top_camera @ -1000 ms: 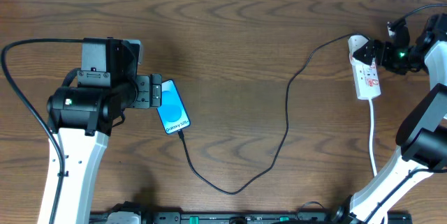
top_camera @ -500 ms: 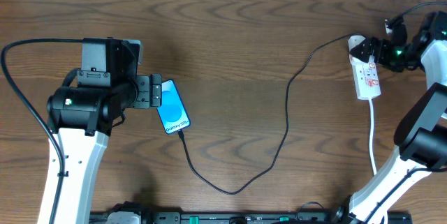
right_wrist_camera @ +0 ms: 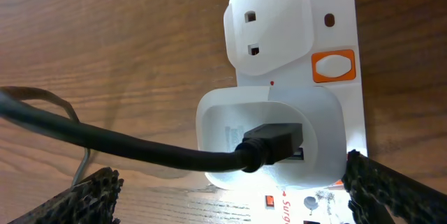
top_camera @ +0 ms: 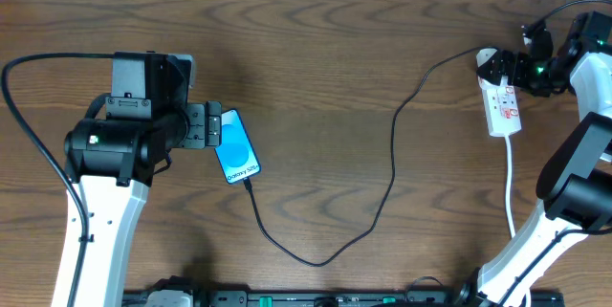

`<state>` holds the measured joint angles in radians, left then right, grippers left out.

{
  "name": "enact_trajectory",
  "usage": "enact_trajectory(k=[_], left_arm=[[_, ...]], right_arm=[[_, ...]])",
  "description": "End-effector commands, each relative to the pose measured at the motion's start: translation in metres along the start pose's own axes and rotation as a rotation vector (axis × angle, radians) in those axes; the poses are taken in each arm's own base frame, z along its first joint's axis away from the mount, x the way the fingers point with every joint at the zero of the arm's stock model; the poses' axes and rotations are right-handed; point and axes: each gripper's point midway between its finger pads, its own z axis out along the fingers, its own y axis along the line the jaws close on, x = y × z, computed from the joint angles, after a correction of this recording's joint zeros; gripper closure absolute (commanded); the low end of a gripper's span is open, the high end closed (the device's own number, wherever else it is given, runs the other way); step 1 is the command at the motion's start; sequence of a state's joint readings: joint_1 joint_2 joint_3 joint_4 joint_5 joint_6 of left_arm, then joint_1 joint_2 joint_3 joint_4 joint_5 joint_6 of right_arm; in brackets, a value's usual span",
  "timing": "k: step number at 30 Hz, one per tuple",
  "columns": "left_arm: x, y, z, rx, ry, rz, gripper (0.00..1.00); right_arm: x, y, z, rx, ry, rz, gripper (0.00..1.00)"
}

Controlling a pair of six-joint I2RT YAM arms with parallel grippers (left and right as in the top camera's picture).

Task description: Plug charger to phone and switch on socket

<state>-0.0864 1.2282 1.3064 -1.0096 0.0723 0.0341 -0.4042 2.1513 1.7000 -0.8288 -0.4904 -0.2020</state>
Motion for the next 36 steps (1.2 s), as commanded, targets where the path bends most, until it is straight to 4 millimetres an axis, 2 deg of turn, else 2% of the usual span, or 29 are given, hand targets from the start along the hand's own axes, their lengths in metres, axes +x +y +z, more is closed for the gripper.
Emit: enact_trajectory(k=[1, 26, 36], left_arm=[[-0.005, 0.0, -0.004, -0.004, -0.015, 0.012, 0.09], [-0.005, 0.0, -0.004, -0.004, -0.015, 0.012, 0.09], [-0.005, 0.0, -0.004, -0.005, -0.015, 0.012, 0.09]], right_arm=[[0.003, 0.015, 0.005, -0.044, 0.015, 0.006, 0.01], [0.01, 0.014, 0.008, -0.044, 0.036, 0.054, 0.01], [0.025, 0.006, 0.02, -0.025, 0.055, 0.062, 0.01]])
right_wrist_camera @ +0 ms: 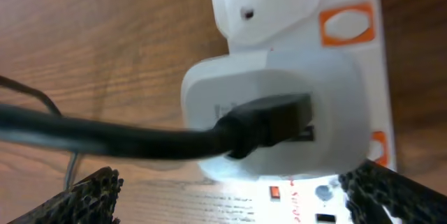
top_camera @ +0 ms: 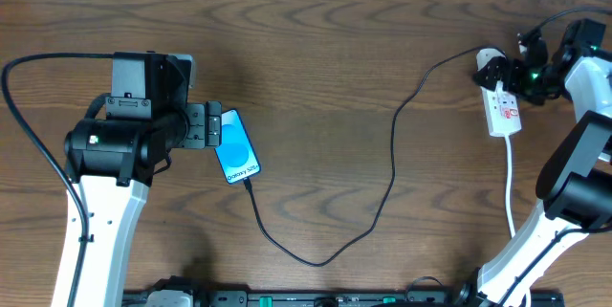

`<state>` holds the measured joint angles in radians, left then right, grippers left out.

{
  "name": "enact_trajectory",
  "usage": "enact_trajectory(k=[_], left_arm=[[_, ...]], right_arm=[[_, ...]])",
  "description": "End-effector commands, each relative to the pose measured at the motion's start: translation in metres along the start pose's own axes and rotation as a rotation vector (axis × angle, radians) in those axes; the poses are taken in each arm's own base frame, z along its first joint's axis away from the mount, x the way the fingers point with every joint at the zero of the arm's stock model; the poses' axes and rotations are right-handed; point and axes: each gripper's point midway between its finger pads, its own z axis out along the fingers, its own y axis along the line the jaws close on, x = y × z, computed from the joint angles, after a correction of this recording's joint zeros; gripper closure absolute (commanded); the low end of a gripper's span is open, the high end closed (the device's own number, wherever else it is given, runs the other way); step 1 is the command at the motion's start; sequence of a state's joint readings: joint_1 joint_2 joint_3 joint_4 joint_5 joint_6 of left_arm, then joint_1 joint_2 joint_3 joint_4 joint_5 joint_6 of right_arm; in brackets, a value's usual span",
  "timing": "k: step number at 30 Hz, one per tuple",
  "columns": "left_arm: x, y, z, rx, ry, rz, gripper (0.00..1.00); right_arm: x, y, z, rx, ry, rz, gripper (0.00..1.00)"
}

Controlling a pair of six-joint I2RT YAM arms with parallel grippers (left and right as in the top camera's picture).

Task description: Plug charger to phone and switch on socket

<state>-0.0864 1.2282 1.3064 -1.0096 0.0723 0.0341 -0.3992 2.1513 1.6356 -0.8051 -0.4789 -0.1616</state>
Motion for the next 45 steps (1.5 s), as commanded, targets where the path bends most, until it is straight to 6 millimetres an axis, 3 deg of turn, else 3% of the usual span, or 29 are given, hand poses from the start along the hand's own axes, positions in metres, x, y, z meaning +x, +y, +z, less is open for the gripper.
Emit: enact_trajectory(k=[1, 12, 31, 45], left_arm=[[-0.005, 0.0, -0.004, -0.005, -0.015, 0.012, 0.09], [-0.005, 0.0, -0.004, -0.005, -0.015, 0.012, 0.09], [-0.005, 0.0, -0.004, -0.005, -0.015, 0.012, 0.09], [-0.005, 0.0, -0.004, -0.005, -0.015, 0.012, 0.09]], right_arm=[[0.006, 0.009, 0.008, -0.028, 0.015, 0.006, 0.01], [-0.006, 0.006, 0.007, -0.018, -0.034, -0.024, 0.01], [-0.011, -0.024, -0.004, 0.035, -0.073, 0.036, 0.01], [-0.011, -0.006, 0.0, -0.026, -0.068, 0.06, 0.01]])
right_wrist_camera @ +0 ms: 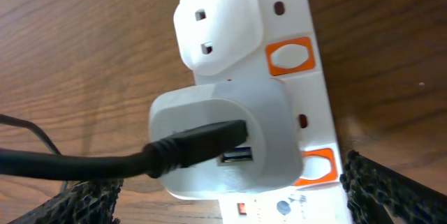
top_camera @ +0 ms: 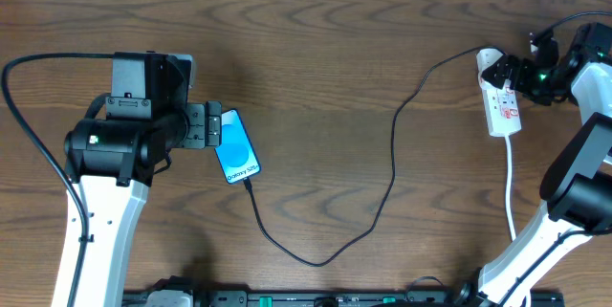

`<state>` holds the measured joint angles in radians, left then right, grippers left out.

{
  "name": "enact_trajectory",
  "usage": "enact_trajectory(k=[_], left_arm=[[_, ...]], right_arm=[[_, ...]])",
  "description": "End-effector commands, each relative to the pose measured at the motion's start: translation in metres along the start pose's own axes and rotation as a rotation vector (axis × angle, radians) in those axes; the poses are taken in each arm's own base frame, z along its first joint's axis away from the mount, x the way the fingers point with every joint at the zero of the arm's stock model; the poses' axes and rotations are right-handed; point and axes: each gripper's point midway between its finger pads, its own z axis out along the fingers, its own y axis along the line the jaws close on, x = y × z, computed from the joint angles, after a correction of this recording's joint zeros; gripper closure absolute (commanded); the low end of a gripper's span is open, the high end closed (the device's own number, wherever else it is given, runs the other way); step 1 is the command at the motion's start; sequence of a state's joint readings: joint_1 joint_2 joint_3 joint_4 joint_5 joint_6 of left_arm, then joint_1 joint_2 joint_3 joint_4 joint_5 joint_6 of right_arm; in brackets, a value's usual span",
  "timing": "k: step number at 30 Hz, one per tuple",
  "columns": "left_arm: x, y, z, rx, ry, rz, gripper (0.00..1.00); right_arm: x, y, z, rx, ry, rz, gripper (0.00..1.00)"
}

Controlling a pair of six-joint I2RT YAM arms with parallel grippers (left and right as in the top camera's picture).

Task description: Plug charger to phone and switch on socket

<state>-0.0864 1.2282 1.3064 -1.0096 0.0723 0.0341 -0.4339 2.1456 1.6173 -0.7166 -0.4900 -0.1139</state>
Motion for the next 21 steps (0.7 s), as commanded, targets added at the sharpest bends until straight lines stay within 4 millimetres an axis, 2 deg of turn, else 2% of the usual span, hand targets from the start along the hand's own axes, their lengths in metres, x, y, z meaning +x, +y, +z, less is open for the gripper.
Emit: enact_trajectory(k=[1, 21], left_arm=[[-0.0047, 0.0002, -0.0037, -0.004, -0.015, 0.012, 0.09], [-0.0047, 0.0003, -0.0037, -0.005, -0.015, 0.012, 0.09]], right_arm=[[0.0043, 0.0109, 0.0064, -0.036, 0.017, 0.023, 0.01], [0.0088, 0.017, 0.0097, -0.042, 0.036, 0.048, 0.01]])
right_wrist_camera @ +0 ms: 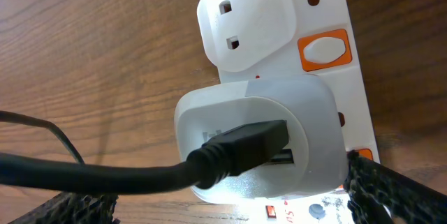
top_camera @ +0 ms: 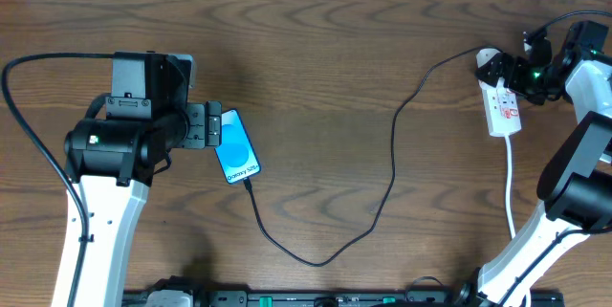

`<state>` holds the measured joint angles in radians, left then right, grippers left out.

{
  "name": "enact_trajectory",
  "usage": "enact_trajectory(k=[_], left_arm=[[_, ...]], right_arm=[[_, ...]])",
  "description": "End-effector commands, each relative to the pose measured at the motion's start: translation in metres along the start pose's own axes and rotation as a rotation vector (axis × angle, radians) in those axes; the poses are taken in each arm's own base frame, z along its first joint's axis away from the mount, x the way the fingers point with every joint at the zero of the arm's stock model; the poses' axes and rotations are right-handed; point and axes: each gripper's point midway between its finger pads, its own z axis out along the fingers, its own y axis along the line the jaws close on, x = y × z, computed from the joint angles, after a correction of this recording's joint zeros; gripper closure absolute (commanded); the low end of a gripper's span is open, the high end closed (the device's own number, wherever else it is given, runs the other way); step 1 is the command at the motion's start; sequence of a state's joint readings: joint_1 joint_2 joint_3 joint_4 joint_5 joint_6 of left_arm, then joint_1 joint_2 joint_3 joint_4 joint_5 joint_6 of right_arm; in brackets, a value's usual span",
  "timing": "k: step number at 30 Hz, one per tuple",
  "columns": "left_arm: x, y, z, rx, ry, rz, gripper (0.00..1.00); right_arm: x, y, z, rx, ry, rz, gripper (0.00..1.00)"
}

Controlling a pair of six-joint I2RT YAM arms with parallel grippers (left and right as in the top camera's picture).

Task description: Plug charger to phone and switch on socket

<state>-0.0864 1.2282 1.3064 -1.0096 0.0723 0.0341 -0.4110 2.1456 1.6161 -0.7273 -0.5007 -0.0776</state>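
Observation:
The phone (top_camera: 237, 144) lies on the table, blue screen up, with the black cable (top_camera: 392, 154) plugged into its lower end. The cable runs to the white charger (right_wrist_camera: 255, 137), which is seated in the white power strip (top_camera: 504, 108). Two orange switches show on the strip: one (right_wrist_camera: 324, 49) beside the free socket, another (right_wrist_camera: 361, 155) half hidden by a finger. My right gripper (right_wrist_camera: 230, 197) stands open, its fingertips (right_wrist_camera: 387, 189) either side of the charger. My left gripper (top_camera: 207, 125) sits against the phone's upper left edge; its grip is unclear.
The strip's white lead (top_camera: 510, 187) runs toward the table's front edge. Slack cable loops across the middle of the wooden table (top_camera: 325, 49). A thick black arm cable (top_camera: 29, 116) curves along the left side.
My right gripper has shifted slightly left over the strip. The charger now fills more of the wrist view, and the lower orange switch is mostly behind my finger. The phone and left arm are unchanged.
My right gripper stood open over the charger on the strip. Then it was closer and the view blurred. Then it sat further right with both orange switches showing, and now it is back over the charger. The phone stayed plugged in and the left arm still.

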Motion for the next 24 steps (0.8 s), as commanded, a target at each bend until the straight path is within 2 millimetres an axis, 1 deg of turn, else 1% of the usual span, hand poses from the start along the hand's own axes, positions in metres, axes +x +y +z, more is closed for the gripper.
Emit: enact_trajectory(k=[1, 7, 19, 24], left_arm=[[-0.005, 0.0, -0.004, -0.004, -0.015, 0.012, 0.09], [-0.005, 0.0, -0.004, -0.004, -0.015, 0.012, 0.09], [-0.005, 0.0, -0.004, -0.004, -0.015, 0.012, 0.09], [-0.005, 0.0, -0.004, -0.005, -0.015, 0.012, 0.09]], right_arm=[[0.005, 0.005, 0.005, -0.022, 0.017, 0.033, 0.01], [0.006, 0.009, 0.007, -0.029, 0.021, 0.044, 0.01], [0.009, 0.032, 0.018, -0.045, 0.043, -0.004, 0.01], [0.011, 0.032, 0.019, -0.025, 0.054, -0.008, 0.01]])
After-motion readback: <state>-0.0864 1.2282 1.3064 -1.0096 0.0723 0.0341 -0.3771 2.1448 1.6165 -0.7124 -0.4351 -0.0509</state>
